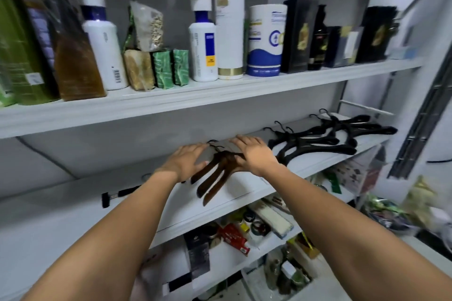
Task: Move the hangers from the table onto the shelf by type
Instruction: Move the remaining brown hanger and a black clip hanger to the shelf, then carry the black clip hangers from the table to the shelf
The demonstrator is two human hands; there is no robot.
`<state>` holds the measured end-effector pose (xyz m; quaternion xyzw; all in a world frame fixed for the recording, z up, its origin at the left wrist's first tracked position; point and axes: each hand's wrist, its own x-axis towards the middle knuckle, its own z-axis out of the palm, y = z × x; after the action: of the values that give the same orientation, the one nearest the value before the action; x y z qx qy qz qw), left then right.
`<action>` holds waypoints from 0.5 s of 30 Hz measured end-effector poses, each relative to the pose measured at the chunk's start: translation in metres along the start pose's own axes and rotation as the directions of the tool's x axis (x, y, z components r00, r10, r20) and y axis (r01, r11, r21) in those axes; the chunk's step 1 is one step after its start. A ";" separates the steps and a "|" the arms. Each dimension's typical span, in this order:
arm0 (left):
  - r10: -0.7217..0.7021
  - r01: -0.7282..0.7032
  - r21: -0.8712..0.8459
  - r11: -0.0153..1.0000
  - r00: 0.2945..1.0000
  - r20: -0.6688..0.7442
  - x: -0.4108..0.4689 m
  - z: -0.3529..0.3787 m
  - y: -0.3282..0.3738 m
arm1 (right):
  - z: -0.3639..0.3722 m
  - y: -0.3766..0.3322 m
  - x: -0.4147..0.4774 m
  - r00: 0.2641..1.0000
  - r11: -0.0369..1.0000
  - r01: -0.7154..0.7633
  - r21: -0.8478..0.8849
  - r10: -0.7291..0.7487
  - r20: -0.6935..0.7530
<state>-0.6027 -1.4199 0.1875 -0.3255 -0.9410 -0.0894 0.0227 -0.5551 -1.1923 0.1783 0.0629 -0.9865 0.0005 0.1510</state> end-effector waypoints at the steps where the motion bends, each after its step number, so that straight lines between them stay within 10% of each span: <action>1: 0.015 -0.015 -0.007 1.000 1.000 0.004 0.006 0.000 0.009 | -0.005 0.011 -0.005 1.000 1.000 -0.020 -0.017 0.020 -0.004; 15: 0.411 -0.408 0.084 0.909 0.911 -0.024 0.133 0.022 0.212 | -0.072 0.202 -0.124 0.921 0.912 -0.390 -0.130 0.381 -0.084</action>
<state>-0.5768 -1.1712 0.2122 -0.5123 -0.8541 -0.0532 0.0729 -0.4415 -0.9753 0.2136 -0.1439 -0.9723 -0.0393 0.1799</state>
